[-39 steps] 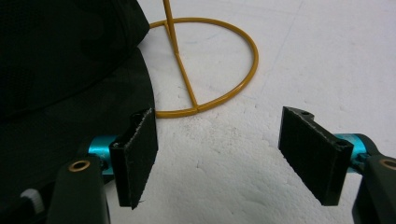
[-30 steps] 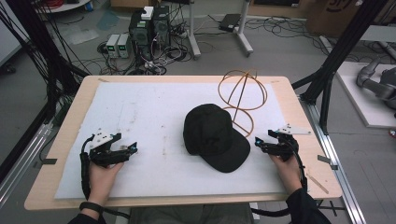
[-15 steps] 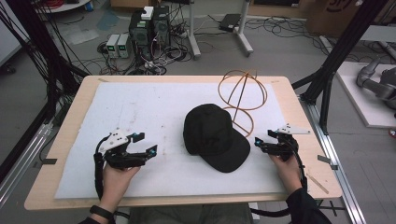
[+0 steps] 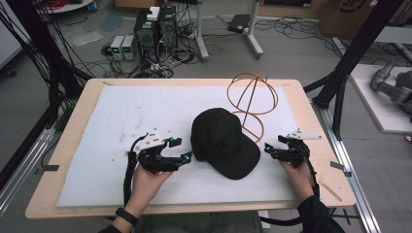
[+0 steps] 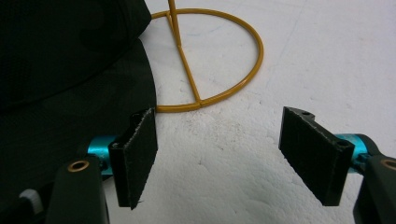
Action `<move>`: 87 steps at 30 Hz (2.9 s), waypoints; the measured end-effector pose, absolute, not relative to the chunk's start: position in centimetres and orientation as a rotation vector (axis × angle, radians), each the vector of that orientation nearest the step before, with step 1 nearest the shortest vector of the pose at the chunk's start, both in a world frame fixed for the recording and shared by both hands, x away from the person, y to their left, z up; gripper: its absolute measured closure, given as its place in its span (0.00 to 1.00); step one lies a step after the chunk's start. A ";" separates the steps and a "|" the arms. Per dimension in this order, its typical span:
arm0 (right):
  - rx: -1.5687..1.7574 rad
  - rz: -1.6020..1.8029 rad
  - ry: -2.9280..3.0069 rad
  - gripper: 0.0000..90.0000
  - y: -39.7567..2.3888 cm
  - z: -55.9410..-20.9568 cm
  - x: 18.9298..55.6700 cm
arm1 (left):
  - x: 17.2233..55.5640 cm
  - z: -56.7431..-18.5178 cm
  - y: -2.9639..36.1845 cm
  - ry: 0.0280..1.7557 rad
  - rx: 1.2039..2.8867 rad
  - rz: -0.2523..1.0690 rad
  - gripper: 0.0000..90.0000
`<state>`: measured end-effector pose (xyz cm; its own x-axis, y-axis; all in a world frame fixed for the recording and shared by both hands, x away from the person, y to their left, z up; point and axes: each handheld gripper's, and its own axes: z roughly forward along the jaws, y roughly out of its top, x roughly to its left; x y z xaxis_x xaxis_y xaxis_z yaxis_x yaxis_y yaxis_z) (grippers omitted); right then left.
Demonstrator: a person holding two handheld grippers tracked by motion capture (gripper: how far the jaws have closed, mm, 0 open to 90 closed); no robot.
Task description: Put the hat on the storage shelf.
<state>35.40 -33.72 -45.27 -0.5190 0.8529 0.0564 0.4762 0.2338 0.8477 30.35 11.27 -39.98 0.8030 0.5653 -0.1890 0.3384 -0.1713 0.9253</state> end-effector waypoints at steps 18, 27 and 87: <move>1.221 1.205 2.103 0.31 -33.7 -45.3 35.4 | 32.5 -40.0 4.4 0.741 1.889 0.227 0.41; 1.223 1.202 2.111 0.31 -33.6 -45.3 35.5 | 32.5 -40.1 3.3 0.757 1.926 0.256 0.56; 1.224 1.177 2.119 0.32 -33.4 -45.3 35.5 | 29.2 -24.5 9.5 0.386 1.553 0.256 0.97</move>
<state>35.53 -33.45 -45.30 -0.5227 0.8510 0.0510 0.4929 0.2529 0.8325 29.22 9.55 -24.54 0.9144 0.3970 -0.0790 0.0819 0.0097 0.9966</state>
